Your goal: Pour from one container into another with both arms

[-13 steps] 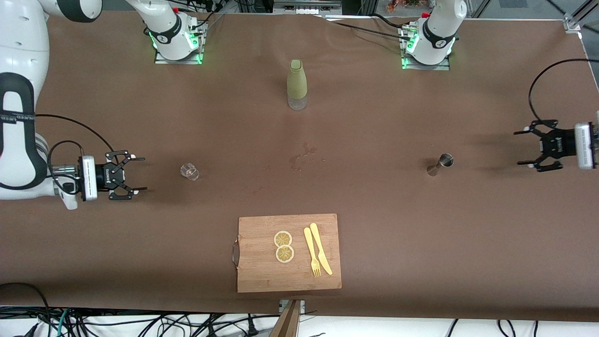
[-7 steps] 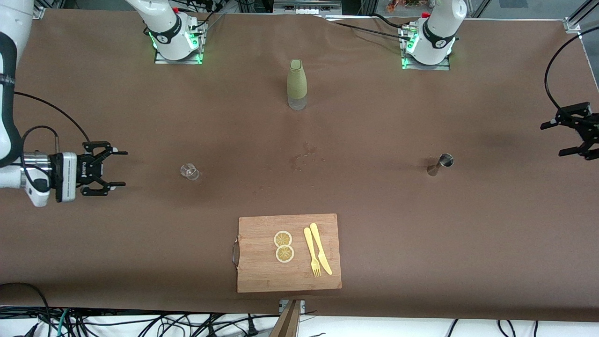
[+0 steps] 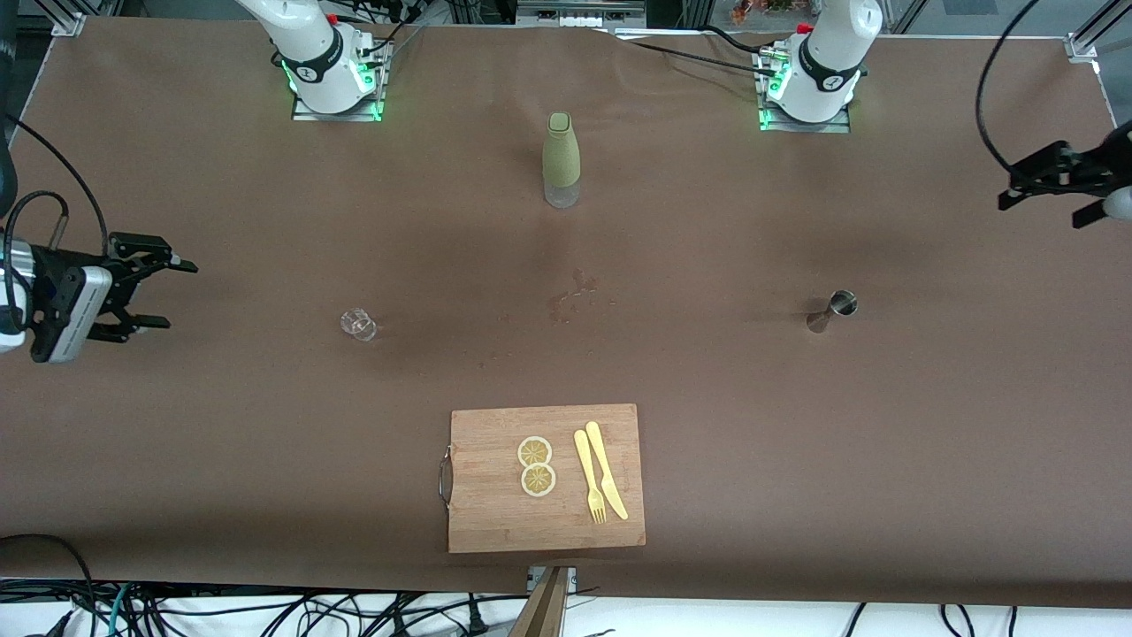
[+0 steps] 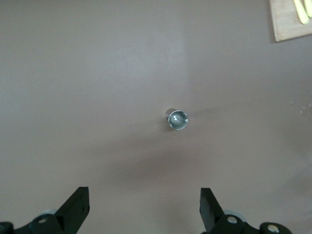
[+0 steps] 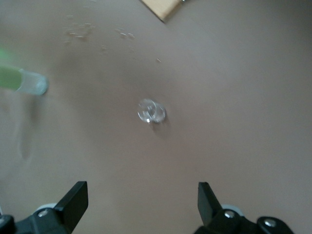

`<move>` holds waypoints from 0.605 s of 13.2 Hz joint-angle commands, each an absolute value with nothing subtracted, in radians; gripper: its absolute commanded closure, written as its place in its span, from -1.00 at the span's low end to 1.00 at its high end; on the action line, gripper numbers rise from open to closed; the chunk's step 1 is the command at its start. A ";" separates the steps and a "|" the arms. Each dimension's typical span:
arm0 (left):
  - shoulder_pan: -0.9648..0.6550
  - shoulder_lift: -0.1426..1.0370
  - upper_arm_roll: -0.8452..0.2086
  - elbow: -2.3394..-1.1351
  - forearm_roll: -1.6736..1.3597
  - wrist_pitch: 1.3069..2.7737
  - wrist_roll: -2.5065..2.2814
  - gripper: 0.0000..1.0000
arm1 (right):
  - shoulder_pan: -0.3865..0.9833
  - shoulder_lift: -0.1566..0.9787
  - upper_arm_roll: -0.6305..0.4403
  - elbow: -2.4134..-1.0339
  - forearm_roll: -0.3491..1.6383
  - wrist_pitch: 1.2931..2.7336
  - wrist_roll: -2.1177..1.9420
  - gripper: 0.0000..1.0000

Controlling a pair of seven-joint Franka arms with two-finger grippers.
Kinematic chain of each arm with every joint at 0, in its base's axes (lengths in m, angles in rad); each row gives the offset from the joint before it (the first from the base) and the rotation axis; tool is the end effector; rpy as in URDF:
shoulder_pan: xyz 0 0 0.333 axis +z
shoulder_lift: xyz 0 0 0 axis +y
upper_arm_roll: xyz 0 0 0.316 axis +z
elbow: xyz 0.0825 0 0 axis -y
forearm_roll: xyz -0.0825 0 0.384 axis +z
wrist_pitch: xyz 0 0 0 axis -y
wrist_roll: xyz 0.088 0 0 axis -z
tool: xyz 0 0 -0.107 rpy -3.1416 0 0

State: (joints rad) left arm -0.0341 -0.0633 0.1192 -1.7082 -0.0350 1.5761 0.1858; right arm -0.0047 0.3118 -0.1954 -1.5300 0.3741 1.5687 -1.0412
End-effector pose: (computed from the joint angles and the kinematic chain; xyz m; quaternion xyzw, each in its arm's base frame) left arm 0.5302 0.0433 0.5945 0.9979 -0.0498 -0.0314 0.0257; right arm 0.6223 -0.0722 0.4664 -0.9034 -0.3779 0.0166 0.2020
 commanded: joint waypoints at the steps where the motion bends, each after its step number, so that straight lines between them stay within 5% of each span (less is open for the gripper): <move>1: -0.049 -0.107 0.095 -1.773 0.017 1.577 -0.033 -1.00 | 0.029 0.135 -0.181 -1.698 0.270 1.615 -0.776 -1.00; 8: -0.040 -0.049 0.097 -1.633 -0.015 1.580 -0.046 -1.00 | 0.072 -0.083 -0.161 -1.851 0.007 1.615 -0.277 -1.00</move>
